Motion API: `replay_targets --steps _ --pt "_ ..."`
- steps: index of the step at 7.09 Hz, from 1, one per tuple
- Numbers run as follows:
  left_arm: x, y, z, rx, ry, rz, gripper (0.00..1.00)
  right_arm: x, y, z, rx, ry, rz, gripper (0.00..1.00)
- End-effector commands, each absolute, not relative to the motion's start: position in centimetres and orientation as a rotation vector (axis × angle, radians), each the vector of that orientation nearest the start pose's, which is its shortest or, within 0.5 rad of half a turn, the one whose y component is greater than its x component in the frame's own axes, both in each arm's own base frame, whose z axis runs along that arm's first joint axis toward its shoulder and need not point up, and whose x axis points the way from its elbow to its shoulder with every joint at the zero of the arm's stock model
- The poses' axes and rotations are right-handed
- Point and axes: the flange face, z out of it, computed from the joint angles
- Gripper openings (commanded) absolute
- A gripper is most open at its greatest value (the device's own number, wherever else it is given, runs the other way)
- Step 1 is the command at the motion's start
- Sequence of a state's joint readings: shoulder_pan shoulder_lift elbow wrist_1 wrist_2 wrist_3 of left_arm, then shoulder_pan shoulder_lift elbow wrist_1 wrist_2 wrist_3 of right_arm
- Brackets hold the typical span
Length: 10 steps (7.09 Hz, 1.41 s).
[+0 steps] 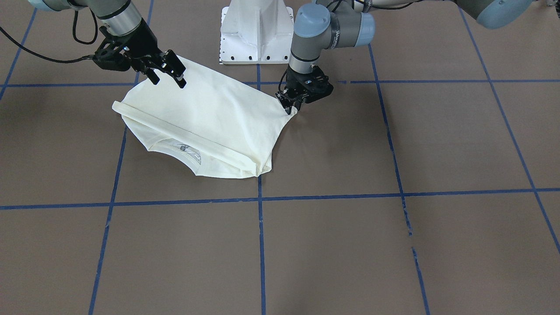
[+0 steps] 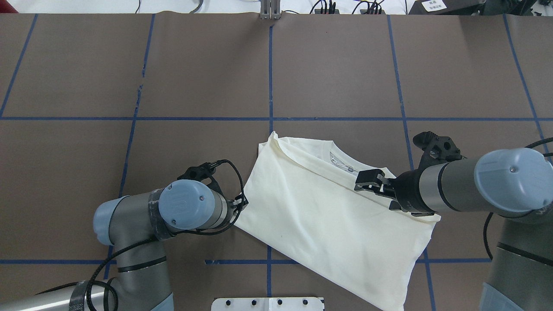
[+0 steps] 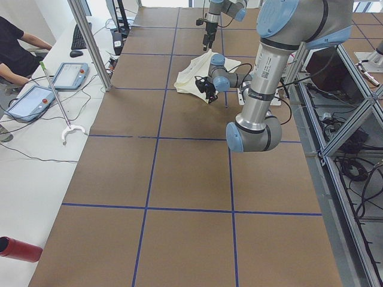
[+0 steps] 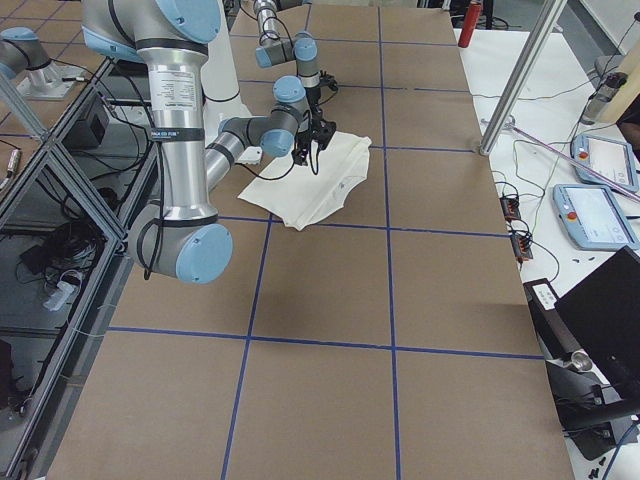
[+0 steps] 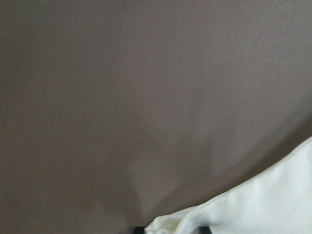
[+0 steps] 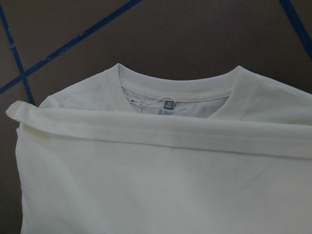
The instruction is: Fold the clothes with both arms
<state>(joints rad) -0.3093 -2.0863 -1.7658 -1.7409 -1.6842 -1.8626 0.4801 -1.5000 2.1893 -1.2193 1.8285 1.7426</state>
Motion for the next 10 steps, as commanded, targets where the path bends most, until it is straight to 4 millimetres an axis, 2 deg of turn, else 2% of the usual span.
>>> replay_targets --steps 1,2,3,4,5,6,7,8,9,10 --pt "57.8 -31.5 26.4 -0.097 0.882 -0.516 0.0 -36.4 -31.1 30.1 -0.073 -1.066 0.456 1.0" --pt "57.3 -32.5 26.3 -0.091 0.885 -0.531 0.0 -36.3 -31.2 30.1 -0.073 -1.064 0.458 1.0" --pt "55.7 -35.3 26.2 -0.067 0.867 -0.567 0.0 -36.3 -31.2 30.0 -0.072 -1.067 0.457 1.0" --pt "53.4 -38.9 26.5 -0.035 0.845 -0.624 0.0 -36.3 -31.2 30.1 -0.072 -1.066 0.459 1.0" --pt "51.4 -42.4 27.2 0.025 0.826 -0.606 0.0 -36.1 -31.2 29.9 -0.069 -1.07 0.46 1.0" --pt "51.1 -45.7 27.5 0.062 0.807 -0.641 0.0 -36.1 -31.4 30.1 -0.06 -1.066 0.467 1.0" --pt "52.3 -50.2 26.7 0.107 0.791 -0.687 0.0 -36.2 -31.5 30.5 -0.058 -1.056 0.472 1.0" --pt "53.0 -54.5 27.4 0.148 0.806 -0.685 0.0 -36.0 -31.7 30.5 -0.055 -1.055 0.478 1.0" --pt "53.1 -57.6 28.6 0.185 0.82 -0.672 0.0 -36.0 -31.8 30.7 -0.053 -1.051 0.48 1.0" --pt "53.5 -59.6 27.7 0.206 0.827 -0.659 0.0 -36.3 -31.9 31.1 -0.056 -1.042 0.482 1.0"
